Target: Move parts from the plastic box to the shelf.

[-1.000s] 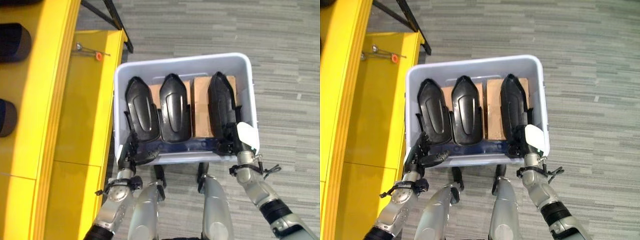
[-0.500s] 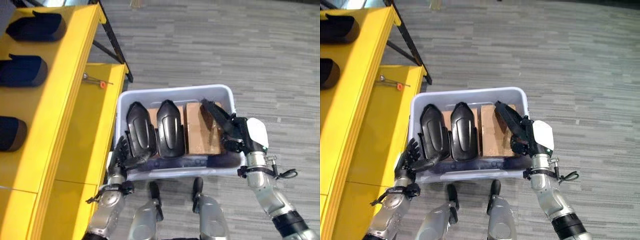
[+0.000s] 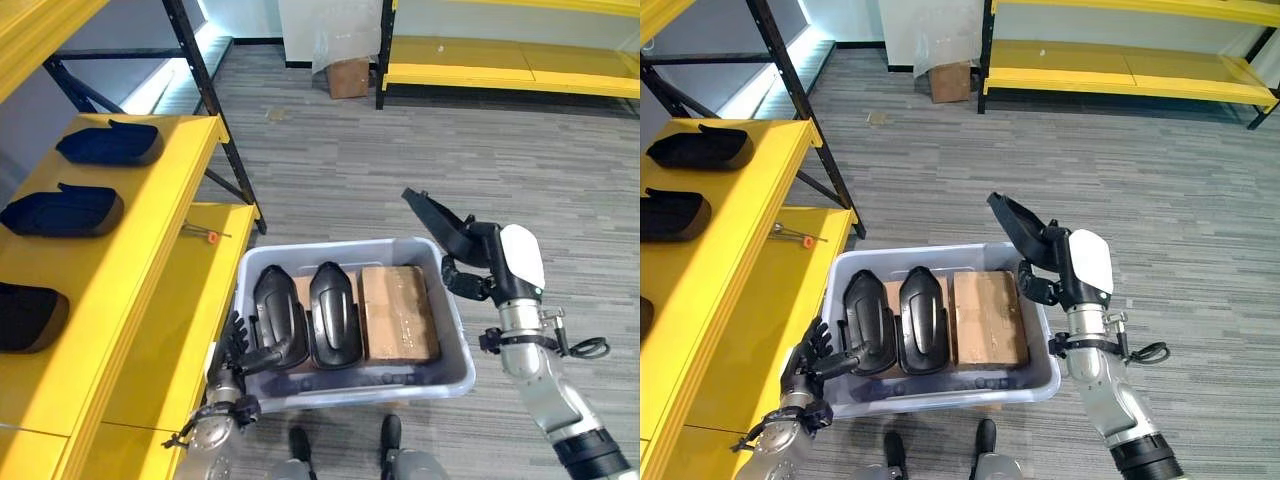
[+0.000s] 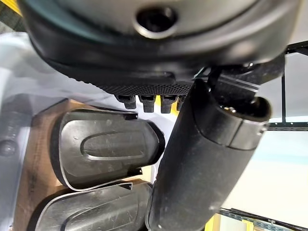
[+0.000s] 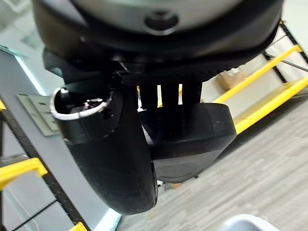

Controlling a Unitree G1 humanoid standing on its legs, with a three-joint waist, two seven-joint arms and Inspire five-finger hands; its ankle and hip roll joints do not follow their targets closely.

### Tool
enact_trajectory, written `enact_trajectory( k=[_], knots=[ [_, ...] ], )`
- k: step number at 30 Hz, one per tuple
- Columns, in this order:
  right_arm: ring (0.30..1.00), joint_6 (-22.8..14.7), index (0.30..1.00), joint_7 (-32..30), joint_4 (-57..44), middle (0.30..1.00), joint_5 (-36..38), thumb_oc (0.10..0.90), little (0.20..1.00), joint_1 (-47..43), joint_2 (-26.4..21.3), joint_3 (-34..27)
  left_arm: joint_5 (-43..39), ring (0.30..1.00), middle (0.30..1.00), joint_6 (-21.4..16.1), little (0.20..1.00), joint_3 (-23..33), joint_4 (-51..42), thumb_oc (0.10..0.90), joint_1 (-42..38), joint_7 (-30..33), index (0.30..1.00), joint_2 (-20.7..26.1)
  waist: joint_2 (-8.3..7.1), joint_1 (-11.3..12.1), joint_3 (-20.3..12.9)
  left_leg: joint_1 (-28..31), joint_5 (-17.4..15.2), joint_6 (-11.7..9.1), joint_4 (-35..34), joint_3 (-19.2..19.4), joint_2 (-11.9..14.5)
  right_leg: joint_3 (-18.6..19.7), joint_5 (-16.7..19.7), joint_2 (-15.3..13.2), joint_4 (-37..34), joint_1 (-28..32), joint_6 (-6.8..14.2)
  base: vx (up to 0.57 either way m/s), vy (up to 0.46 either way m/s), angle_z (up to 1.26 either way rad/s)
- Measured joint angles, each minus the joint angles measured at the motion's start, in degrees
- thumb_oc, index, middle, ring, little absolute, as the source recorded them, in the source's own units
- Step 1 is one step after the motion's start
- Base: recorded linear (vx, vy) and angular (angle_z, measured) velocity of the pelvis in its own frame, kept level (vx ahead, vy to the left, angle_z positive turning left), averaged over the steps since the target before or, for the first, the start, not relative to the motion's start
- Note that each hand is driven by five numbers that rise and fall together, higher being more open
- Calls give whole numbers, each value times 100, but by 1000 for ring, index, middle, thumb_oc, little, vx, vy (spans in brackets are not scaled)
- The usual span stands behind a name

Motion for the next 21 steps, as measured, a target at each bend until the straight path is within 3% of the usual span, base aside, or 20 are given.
enact_trajectory(
  k=[8,17,21],
  knots=[
    [300,-24,300,103,-384,300,-115,400,300,3,-204,-2,-1,1000,1000,62,1000,20,0,900,108,8,1000,-218,159,128,-154,85,-8,-6,19,-43,1,-17,-8,9,-37,135,3,18,-53,3],
    [300,-41,300,114,-448,300,-220,400,300,-187,-465,16,-21,1000,1000,71,1000,27,1,900,201,26,1000,-227,153,256,-168,-29,-116,-46,242,-368,102,-283,-83,85,27,280,-68,0,-141,17],
    [300,-49,300,101,-438,300,-199,400,300,-748,-312,357,-36,1000,1000,71,1000,68,-14,900,409,31,1000,-237,127,444,-173,-173,-52,-229,337,-577,276,-455,-138,289,30,345,-149,-78,-150,21]
  ],
)
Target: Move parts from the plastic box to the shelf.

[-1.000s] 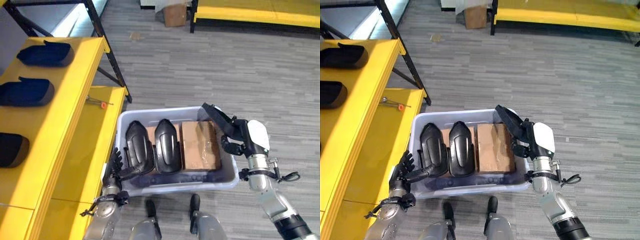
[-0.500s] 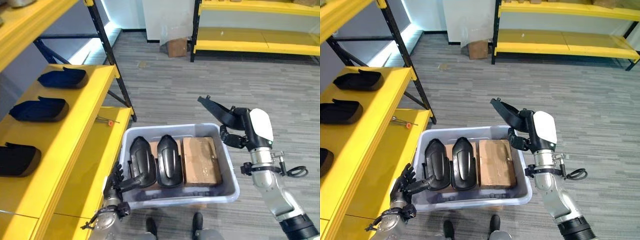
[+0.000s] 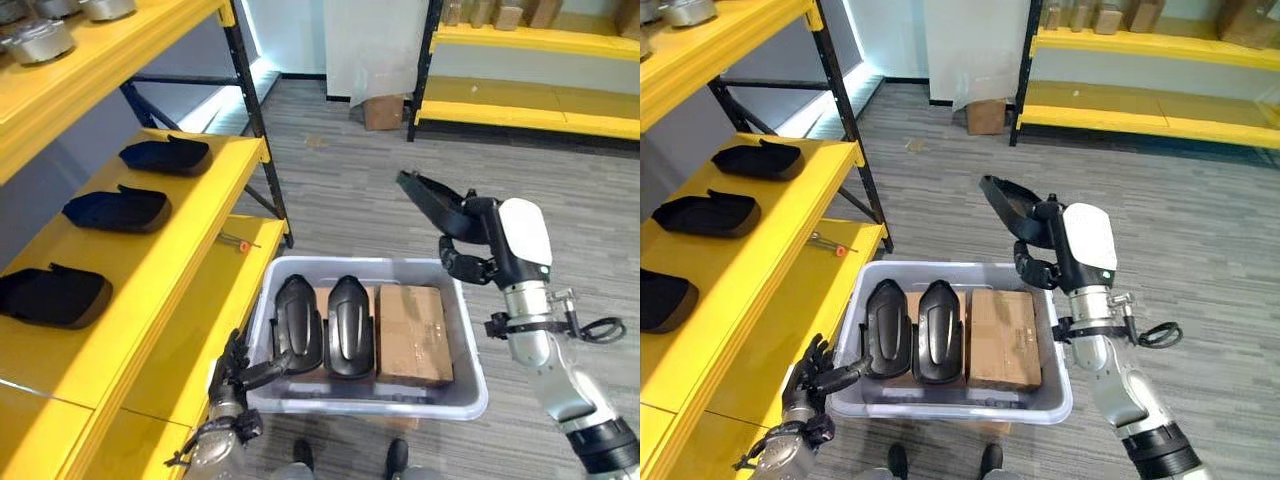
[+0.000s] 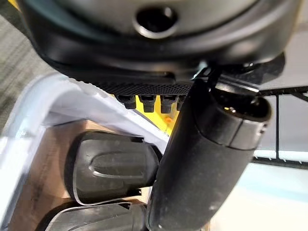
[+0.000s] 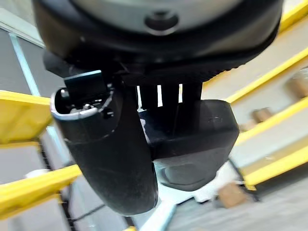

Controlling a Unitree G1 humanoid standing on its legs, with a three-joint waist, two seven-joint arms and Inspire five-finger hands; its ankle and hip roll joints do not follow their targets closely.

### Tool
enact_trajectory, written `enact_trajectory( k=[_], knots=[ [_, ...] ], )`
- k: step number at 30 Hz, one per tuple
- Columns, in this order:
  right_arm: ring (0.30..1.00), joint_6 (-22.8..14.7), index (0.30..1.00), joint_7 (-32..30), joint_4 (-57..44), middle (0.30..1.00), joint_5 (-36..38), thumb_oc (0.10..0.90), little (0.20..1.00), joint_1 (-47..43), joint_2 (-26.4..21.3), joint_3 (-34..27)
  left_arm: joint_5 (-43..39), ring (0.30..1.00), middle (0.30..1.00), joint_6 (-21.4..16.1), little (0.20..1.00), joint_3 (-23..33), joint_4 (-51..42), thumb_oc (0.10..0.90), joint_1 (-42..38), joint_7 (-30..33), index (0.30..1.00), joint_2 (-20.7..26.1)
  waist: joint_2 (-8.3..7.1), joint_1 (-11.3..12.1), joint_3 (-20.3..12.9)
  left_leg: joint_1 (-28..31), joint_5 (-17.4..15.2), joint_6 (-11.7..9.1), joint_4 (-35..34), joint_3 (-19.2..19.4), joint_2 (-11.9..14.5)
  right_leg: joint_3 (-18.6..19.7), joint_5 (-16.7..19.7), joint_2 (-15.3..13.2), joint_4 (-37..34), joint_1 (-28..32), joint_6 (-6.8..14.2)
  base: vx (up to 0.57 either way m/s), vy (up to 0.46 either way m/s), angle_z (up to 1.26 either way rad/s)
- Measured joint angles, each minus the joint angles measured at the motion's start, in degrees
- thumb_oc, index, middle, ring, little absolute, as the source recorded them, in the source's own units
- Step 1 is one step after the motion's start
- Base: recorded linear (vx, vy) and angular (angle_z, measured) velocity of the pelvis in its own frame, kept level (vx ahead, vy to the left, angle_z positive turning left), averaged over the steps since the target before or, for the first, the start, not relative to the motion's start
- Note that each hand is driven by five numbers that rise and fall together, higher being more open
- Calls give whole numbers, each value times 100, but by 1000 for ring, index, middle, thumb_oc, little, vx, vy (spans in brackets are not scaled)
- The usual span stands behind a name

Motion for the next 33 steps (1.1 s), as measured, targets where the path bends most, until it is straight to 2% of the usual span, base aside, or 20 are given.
enact_trajectory(
  k=[3,4,5,6,7,8,9,10,11,12,13,14,15,18,20,22,23,25,27,33],
  knots=[
    [300,-11,300,-7,8,300,5,400,300,-269,1,54,-17,1000,1000,1,1000,-68,-10,900,-104,-2,1000,-17,-14,145,3,-194,167,-116,-88,-372,145,-503,-41,86,-28,-19,-139,-196,-74,75],
    [300,10,300,-100,3,300,22,400,300,-402,43,168,-174,1000,1000,22,1000,-108,8,900,-63,23,1000,-38,60,317,76,-455,353,109,191,-271,118,-686,-242,157,301,-50,-171,-321,-106,120],
    [300,68,300,-245,6,300,52,400,300,-382,-31,105,-217,1000,1000,83,1000,-205,42,900,-250,29,1000,-94,111,186,176,-630,498,44,417,-291,109,-780,-502,0,762,-143,-239,-57,-24,180],
    [300,84,300,-262,5,300,97,400,300,-358,-6,91,-214,1000,1000,66,1000,-305,-48,900,-304,38,1000,-60,-60,8,112,-828,679,-235,388,-174,-18,-1065,-538,-241,582,-58,-298,-55,-28,201],
    [300,33,300,-261,67,300,94,400,300,-494,13,113,-214,1000,1000,-27,1000,-354,-32,900,-375,11,1000,-49,-94,169,91,-1074,234,152,1029,71,78,-1177,-669,-340,667,-184,-325,-92,13,122],
    [300,20,300,-261,73,300,95,400,300,-632,141,169,-219,1000,1000,-29,1000,-346,-54,900,-369,35,1000,11,-214,362,107,-1157,-186,188,1786,333,299,-1139,-655,-424,686,-282,-381,-121,67,60],
    [300,-60,300,-263,27,300,95,400,300,-672,190,195,-225,1000,1000,-10,1000,-345,-33,900,-366,84,1000,64,-224,366,92,-1097,-400,124,2097,425,432,-1240,-581,-465,751,-271,-392,-121,66,56],
    [300,-101,300,-286,-8,300,94,400,300,-693,180,201,-269,1000,1000,19,1000,-357,61,900,-452,110,1000,73,-223,251,95,-999,-741,66,2503,649,703,-1536,-567,-631,902,-281,-320,-34,185,122],
    [300,-84,300,-295,-20,300,95,400,300,-673,177,182,-397,1000,1000,29,1000,-364,79,900,-513,130,1000,70,-202,65,88,-812,-828,1,2643,1050,933,-1761,-571,-743,994,-241,-310,-2,147,143],
    [300,-69,300,-298,-31,300,98,400,300,-660,137,158,-425,1000,1000,23,1000,-374,26,900,-509,126,1000,47,-138,-42,61,-433,-486,-65,1997,1164,923,-1817,-603,-854,1150,-262,-251,41,295,128],
    [300,-88,300,-322,-40,300,99,400,300,-602,101,5,-424,1000,1000,22,1000,-448,22,900,-583,79,1000,49,-46,-57,71,-95,-477,-158,1477,1253,963,-1764,-616,-950,1318,-270,-168,85,258,120],
    [300,13,300,-333,-30,300,125,400,300,-562,207,-162,-420,1000,1000,25,1000,-525,-11,900,-690,75,1000,65,17,-132,59,184,-521,-263,829,1337,680,-1848,-591,-1168,1560,-311,10,108,357,102],
    [300,39,300,-334,-33,300,150,400,300,-552,299,-190,-419,1000,1000,28,1000,-532,-10,900,-751,71,1000,101,-44,-130,51,189,-550,-216,725,1347,510,-1853,-472,-1367,1550,-274,103,84,296,85],
    [300,50,300,-349,-41,300,159,400,300,-551,355,-182,-414,1000,1000,29,1000,-566,-41,900,-813,71,1000,189,-81,15,41,247,-670,-10,665,1236,32,-1909,-235,-1818,1643,-171,116,37,213,45],
    [300,19,300,-356,-40,300,158,400,300,-550,361,-133,-391,1000,1000,25,1000,-466,-122,900,-771,78,1000,371,-81,37,40,242,-750,161,689,1068,-154,-1896,-208,-2075,1907,-281,167,20,225,39],
    [300,-5,300,-357,-46,300,156,400,300,-548,431,-86,-357,1000,1000,27,1000,-281,-102,900,-758,81,1000,601,-284,167,-17,230,-803,246,698,1062,-310,-1965,-22,-2102,1587,-200,304,-4,184,13],
    [300,-5,300,-360,-47,300,152,400,300,-551,439,-88,-353,1000,1000,23,1000,-191,-103,900,-755,110,1000,591,-309,277,-33,214,-803,247,696,1043,-347,-2043,74,-2087,1433,-126,301,0,163,13],
    [300,0,300,-360,-47,300,148,400,300,-551,454,-81,-315,1000,1000,23,1000,-183,-107,900,-736,115,1000,582,-324,313,-41,216,-801,250,661,999,-384,-2166,157,-2088,1327,-36,307,8,134,20],
    [300,25,300,-358,-46,300,131,400,300,-542,503,-55,-312,1000,1000,24,1000,-167,-104,900,-614,120,1000,529,-428,455,-99,194,-762,302,581,884,-450,-2210,238,-2098,1236,17,342,-5,101,21],
    [300,75,300,-368,-53,300,90,400,300,-541,621,-51,-219,1000,1000,29,1000,-148,-104,900,-325,121,1000,475,-639,522,-228,130,-691,339,513,728,-512,-2473,297,-2076,1015,176,410,0,77,17]
  ],
)
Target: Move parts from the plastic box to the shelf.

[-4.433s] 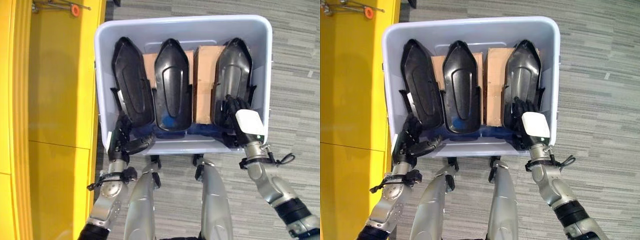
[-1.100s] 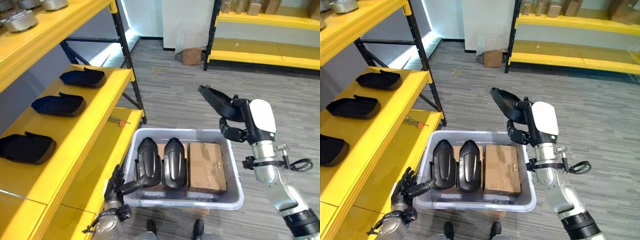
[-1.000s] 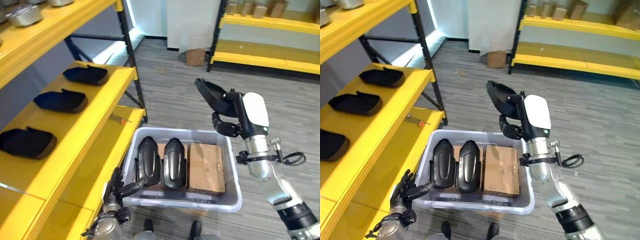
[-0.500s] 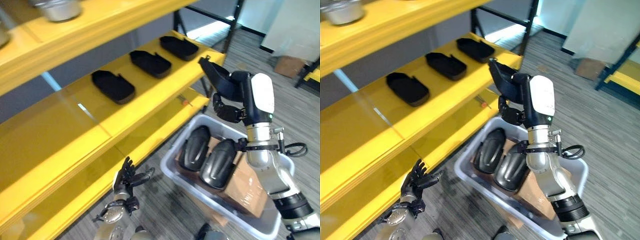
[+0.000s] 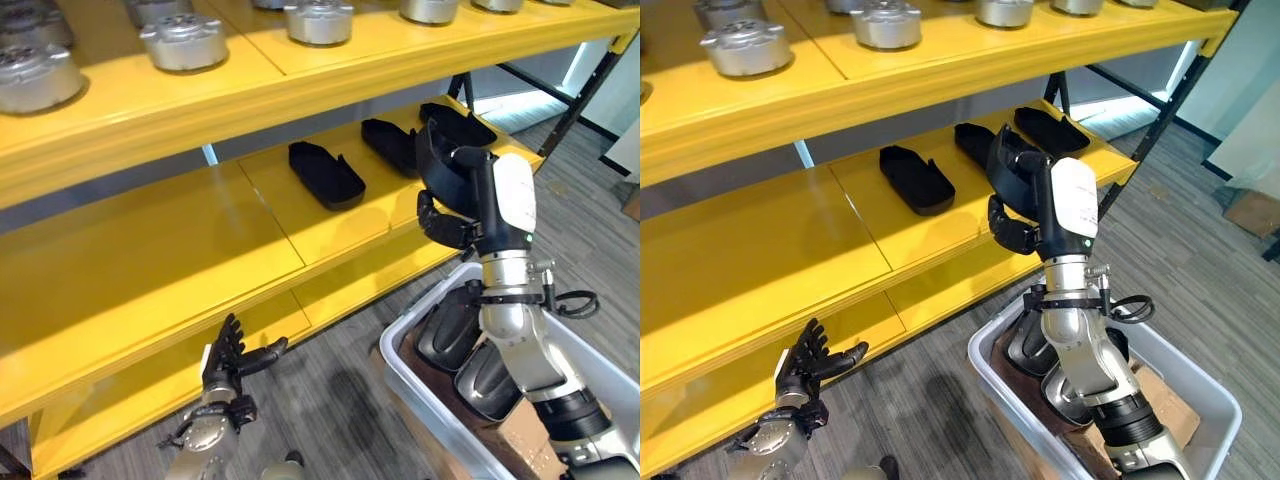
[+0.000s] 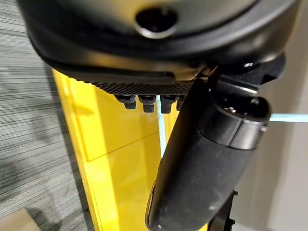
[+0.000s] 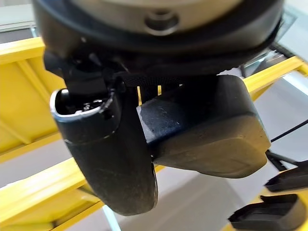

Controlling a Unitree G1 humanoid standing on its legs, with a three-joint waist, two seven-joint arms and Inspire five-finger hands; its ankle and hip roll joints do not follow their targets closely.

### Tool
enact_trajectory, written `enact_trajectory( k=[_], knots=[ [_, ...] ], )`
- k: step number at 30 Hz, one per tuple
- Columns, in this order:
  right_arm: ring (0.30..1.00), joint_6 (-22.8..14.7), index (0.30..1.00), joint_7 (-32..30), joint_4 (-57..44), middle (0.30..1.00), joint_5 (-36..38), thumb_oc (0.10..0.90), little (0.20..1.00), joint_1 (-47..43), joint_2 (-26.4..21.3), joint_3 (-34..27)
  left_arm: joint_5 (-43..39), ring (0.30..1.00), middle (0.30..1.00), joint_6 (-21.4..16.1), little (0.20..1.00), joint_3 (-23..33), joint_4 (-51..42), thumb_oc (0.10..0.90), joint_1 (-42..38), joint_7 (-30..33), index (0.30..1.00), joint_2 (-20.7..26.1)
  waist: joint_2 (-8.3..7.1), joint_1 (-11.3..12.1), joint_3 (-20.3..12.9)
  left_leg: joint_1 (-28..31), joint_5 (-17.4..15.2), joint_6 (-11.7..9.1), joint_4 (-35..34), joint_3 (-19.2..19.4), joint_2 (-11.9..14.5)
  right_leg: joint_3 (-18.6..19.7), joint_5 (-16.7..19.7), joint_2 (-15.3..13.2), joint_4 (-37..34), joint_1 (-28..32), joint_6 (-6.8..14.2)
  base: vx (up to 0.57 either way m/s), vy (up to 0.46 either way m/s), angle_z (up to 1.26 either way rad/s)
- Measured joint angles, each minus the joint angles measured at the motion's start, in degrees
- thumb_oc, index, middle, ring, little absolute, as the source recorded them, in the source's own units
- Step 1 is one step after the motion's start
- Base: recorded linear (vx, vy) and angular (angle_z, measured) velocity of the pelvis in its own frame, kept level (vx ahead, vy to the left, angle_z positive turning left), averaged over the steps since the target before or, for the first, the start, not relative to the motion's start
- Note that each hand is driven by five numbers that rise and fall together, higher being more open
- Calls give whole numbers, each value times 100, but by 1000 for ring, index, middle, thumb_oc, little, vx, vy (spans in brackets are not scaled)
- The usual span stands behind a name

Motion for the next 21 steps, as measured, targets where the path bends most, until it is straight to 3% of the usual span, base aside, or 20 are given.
enact_trajectory(
  k=[6,8,11,17,19,20,21],
  knots=[
    [300,1,300,5,2,300,-121,400,300,-7,10,89,97,1000,1000,0,1000,92,2,900,41,4,1000,6,-82,129,-42,-157,152,20,-84,-150,-65,-19,36,-5,-78,-13,46,-20,65,16],
    [300,66,300,15,21,300,-125,400,300,-7,-6,158,142,1000,1000,-1,1000,92,2,900,3,-5,1000,3,-128,73,-54,-308,239,22,-79,-353,-95,-297,59,-5,-99,31,79,5,104,44],
    [300,103,300,141,20,300,-269,400,300,-27,3,275,141,1000,1000,1,1000,111,13,900,21,2,1000,4,-212,155,-63,-377,358,44,-166,-446,-175,-347,71,-30,-99,-2,69,22,106,22],
    [300,115,300,330,28,300,-382,400,300,-61,54,672,143,1000,1000,1,1000,151,40,900,98,-12,1000,10,-232,244,-54,-557,244,203,-116,-597,-379,-194,289,-270,101,-29,36,46,157,21],
    [300,110,300,430,48,300,-407,400,300,-62,56,767,143,1000,1000,1,1000,176,67,900,155,-7,1000,19,-211,238,-52,-450,409,413,-297,-691,-466,328,552,-420,447,-107,-96,22,135,60],
    [300,102,300,433,47,300,-444,400,300,-62,-16,796,143,1000,1000,1,1000,152,119,900,130,-5,1000,18,-164,91,-48,-503,461,515,-316,-980,-565,1094,606,-524,885,-278,-108,0,59,100],
    [300,92,300,434,64,300,-473,400,300,-43,-53,790,143,1000,1000,-1,1000,78,134,900,90,3,1000,77,-72,-97,-6,-464,511,548,-442,-1176,-573,2009,199,-439,1103,-546,256,27,69,105]
  ],
)
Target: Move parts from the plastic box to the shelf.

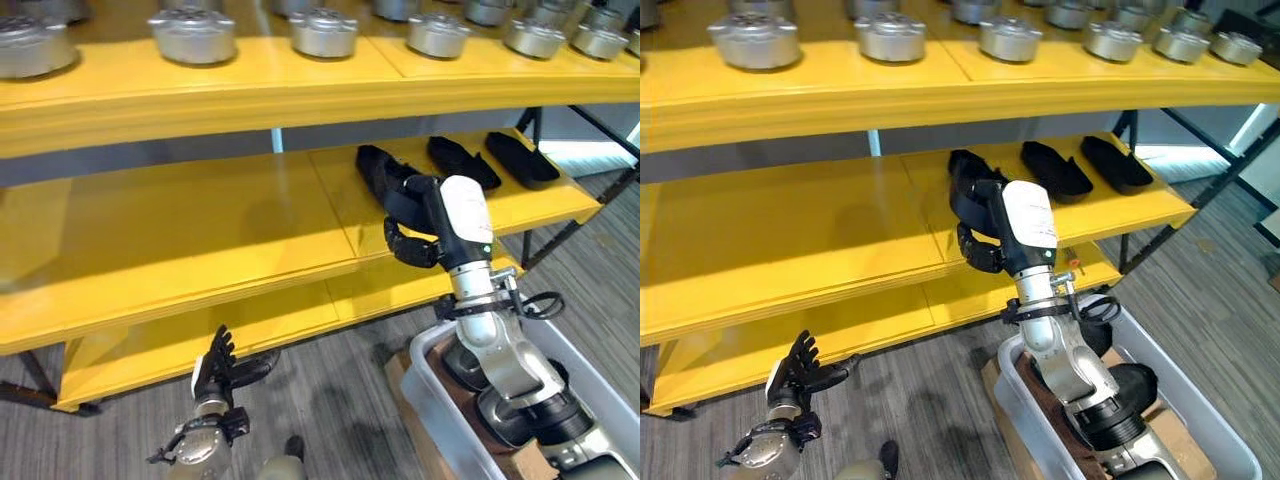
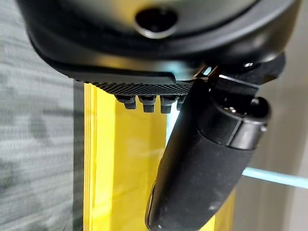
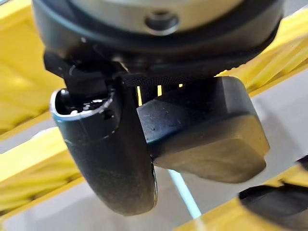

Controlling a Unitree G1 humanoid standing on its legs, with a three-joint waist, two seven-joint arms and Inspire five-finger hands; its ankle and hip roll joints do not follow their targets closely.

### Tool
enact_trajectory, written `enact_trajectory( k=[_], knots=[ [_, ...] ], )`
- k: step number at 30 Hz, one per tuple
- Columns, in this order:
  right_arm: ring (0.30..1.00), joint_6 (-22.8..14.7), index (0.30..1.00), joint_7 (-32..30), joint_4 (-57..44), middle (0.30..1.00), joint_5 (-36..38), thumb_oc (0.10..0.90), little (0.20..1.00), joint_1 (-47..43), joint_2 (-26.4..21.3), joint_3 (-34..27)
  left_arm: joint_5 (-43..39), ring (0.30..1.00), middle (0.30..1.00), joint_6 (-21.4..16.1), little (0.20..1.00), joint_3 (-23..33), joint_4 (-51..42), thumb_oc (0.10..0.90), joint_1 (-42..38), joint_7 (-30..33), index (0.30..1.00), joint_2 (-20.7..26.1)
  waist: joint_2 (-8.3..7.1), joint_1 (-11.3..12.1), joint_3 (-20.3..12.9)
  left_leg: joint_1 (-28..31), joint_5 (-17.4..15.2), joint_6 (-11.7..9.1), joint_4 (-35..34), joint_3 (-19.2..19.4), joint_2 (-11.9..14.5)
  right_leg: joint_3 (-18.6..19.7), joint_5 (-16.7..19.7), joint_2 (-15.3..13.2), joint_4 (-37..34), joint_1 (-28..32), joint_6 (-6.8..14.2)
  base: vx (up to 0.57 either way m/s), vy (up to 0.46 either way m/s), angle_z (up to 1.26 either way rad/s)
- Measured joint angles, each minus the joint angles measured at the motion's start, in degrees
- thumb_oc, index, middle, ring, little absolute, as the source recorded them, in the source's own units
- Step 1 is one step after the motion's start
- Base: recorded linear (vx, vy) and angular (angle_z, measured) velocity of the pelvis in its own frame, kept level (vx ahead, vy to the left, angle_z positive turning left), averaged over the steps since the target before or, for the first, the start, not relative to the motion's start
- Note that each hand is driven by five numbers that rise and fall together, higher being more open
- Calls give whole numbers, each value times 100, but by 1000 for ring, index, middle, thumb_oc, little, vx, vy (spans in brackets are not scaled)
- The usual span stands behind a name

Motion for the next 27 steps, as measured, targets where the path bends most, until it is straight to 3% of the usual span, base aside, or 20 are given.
enact_trajectory(
  k=[1,2,3,4,5,6,8,9,11,12,13,14,18,27],
  knots=[
    [300,-83,300,28,42,300,-28,400,300,-60,-18,1,-1,1000,1000,0,1000,-2,15,900,-62,5,1000,45,63,21,39,-16,83,91,-118,-79,19,635,-462,225,129,-372,142,61,45,75],
    [300,-137,300,47,38,300,-28,400,300,-84,-18,1,-1,1000,1000,5,1000,-5,45,900,-117,24,1000,71,95,-29,59,-11,203,133,-195,-230,54,1377,-765,674,72,-541,235,67,22,49],
    [300,-158,300,65,41,300,-28,400,300,-80,-23,3,-1,1000,1000,7,1000,-15,56,900,-156,25,1000,100,154,-115,96,15,260,169,-280,-346,73,1758,-1000,1033,17,-658,231,51,-11,54],
    [300,-161,300,78,41,300,-24,400,300,-85,-23,4,6,1000,1000,7,1000,-24,55,900,-184,23,1000,105,214,-165,130,53,282,185,-327,-434,105,1986,-1153,1368,-55,-782,160,44,-99,62],
    [300,-199,300,83,39,300,-19,400,300,-90,-22,7,126,1000,1000,6,1000,-62,36,900,-197,11,1000,104,313,-231,174,106,303,165,-366,-461,180,1961,-1218,1879,-424,-960,-7,51,-127,42],
    [300,-223,300,83,32,300,-14,400,300,-104,-38,6,153,1000,1000,0,1000,-70,21,900,-204,-4,1000,102,307,-231,169,111,300,159,-395,-510,148,1739,-1136,1966,-701,-1066,-70,42,-107,37],
    [300,-258,300,85,40,300,33,400,300,-132,-103,6,161,1000,1000,5,1000,-120,33,900,-310,-8,1000,103,308,-349,170,66,324,90,-429,-729,88,1833,-753,2241,-1506,-1127,-125,32,-62,59],
    [300,-251,300,87,66,300,37,400,300,-130,-113,6,162,1000,1000,5,1000,-137,25,900,-335,-26,1000,102,267,-453,165,98,333,59,-454,-861,8,1823,-570,2211,-1630,-1096,-139,44,-138,80],
    [300,-257,300,101,71,300,36,400,300,-127,-171,5,176,1000,1000,4,1000,-162,24,900,-326,-60,1000,86,132,-419,131,253,307,-80,-542,-952,-146,1765,-196,2047,-1830,-841,-235,83,-148,53],
    [300,-259,300,113,77,300,38,400,300,-142,-182,6,171,1000,1000,4,1000,-124,3,900,-272,-68,1000,5,171,-411,124,306,279,-233,-539,-1013,-97,1632,83,2123,-2135,-647,-410,124,-126,24],
    [300,-259,300,113,77,300,38,400,300,-142,-182,6,171,1000,1000,4,1000,-124,3,900,-272,-68,1000,5,171,-411,124,306,279,-233,-539,-1013,-97,1632,83,2123,-2135,-647,-410,118,-110,3],
    [300,-255,300,134,78,300,43,400,300,-191,-209,7,151,1000,1000,1,1000,-51,-82,900,-129,-130,1000,-112,222,-344,111,336,198,-371,-541,-998,109,1535,182,2328,-2313,-532,-522,135,-147,-12],
    [300,-235,300,203,78,300,161,400,300,-275,-461,5,121,1000,1000,15,1000,-70,-86,900,-154,-281,1000,-296,230,-326,108,510,56,-576,-542,-1000,421,1422,32,2628,-2313,-348,-675,69,-84,-2],
    [300,-243,300,481,112,300,258,400,300,-511,-497,113,105,1000,1000,62,1000,-94,-86,900,-88,-339,1000,-298,241,-269,106,523,-28,-629,-564,-1172,525,1194,-150,2702,-2315,-196,-775,43,-86,13]
  ],
)
